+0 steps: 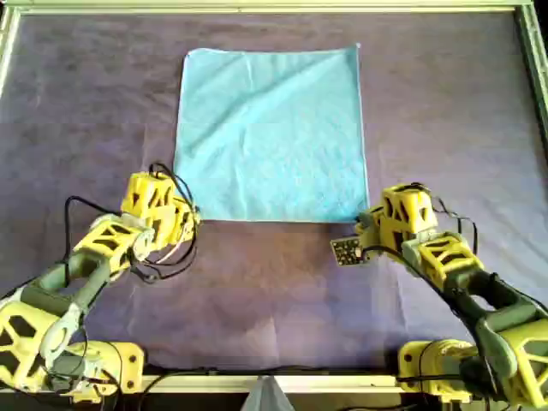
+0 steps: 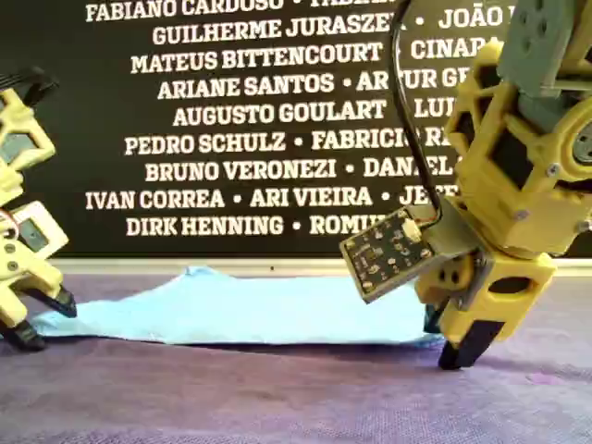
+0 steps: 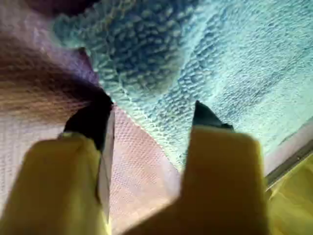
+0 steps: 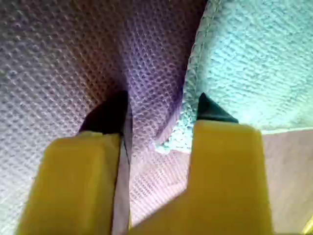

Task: Fold a cloth

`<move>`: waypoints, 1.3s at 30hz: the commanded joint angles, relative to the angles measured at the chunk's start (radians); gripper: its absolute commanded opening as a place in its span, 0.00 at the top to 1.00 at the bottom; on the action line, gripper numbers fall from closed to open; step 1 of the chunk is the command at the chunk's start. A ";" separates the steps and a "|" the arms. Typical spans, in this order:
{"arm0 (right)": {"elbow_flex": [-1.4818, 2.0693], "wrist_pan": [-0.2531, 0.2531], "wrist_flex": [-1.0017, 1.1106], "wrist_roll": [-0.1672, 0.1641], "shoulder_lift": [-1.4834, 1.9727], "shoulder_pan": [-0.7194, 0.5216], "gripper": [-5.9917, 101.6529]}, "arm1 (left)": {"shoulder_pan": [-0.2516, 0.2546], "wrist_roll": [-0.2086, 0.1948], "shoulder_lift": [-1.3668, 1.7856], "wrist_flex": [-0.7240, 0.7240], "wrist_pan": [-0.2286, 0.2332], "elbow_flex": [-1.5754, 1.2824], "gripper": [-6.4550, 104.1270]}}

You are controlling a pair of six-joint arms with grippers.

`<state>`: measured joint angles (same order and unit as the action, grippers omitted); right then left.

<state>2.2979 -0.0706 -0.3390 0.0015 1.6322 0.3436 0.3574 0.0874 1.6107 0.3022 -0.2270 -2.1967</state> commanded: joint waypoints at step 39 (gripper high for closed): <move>0.693 -0.003 -0.041 -0.008 1.236 0.005 0.43 | -0.287 -0.009 1.368 0.002 -0.012 -0.813 0.42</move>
<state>2.9836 -0.0706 -0.3743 0.0015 2.8486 0.3436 0.0920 0.0859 2.9590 0.3129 -0.2301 -3.0250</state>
